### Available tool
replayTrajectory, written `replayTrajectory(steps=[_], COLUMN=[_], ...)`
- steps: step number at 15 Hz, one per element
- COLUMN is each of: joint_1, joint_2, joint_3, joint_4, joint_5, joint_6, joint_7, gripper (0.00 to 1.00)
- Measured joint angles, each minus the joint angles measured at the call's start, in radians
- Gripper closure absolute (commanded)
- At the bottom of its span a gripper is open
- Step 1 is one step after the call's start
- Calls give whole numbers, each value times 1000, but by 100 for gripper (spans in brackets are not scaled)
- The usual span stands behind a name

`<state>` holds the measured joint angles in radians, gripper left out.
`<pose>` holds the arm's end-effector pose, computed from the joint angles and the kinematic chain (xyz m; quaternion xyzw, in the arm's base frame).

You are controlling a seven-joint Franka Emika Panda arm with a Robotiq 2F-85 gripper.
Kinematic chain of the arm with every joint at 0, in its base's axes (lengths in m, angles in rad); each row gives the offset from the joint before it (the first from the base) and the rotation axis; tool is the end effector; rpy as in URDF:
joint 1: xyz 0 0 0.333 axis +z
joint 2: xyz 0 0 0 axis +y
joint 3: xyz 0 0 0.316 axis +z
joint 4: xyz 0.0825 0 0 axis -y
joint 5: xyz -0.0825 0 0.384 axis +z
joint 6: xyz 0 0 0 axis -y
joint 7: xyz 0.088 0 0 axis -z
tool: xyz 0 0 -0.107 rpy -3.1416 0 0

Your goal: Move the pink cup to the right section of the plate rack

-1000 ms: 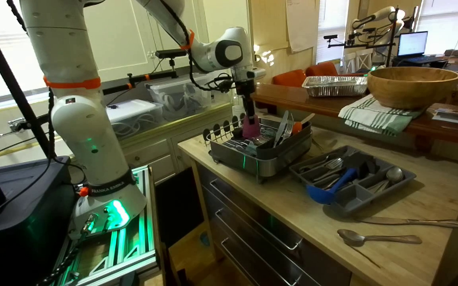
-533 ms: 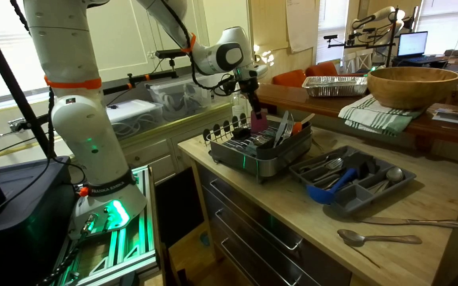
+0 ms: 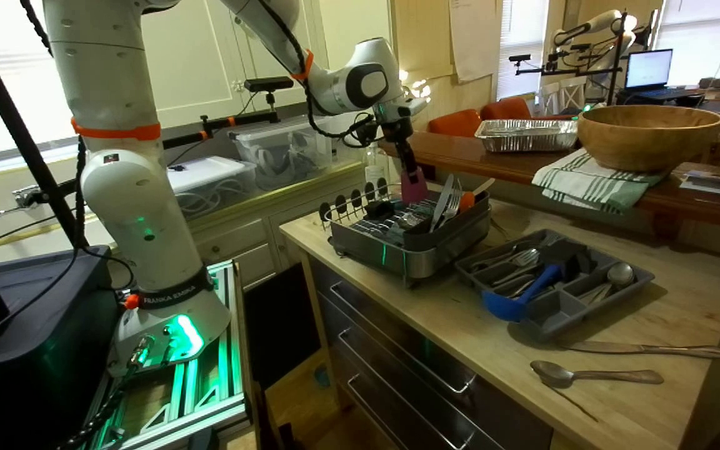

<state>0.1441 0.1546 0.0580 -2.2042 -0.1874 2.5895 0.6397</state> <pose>0.5572 0.1173 0.3344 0.9814 -0.1438 0.1269 0.0019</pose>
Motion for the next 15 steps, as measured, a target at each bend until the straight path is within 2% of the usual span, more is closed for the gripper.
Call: replayTrajectory(steps=[3, 8, 9, 10, 12, 15], joint_1=[-3, 2, 4, 5, 5, 6], joint_2=[60, 159, 174, 186, 205, 213], joint_3=[-15, -20, -21, -22, -22, -22], joint_4=[72, 202, 220, 236, 262, 283], joint_5=[7, 11, 11, 11, 20, 29], joint_6=[-26, -150, -166, -176, -204, -230], joint_7=[-25, -51, -52, -52, -54, -59], gripper=[57, 57, 26, 7, 0, 0])
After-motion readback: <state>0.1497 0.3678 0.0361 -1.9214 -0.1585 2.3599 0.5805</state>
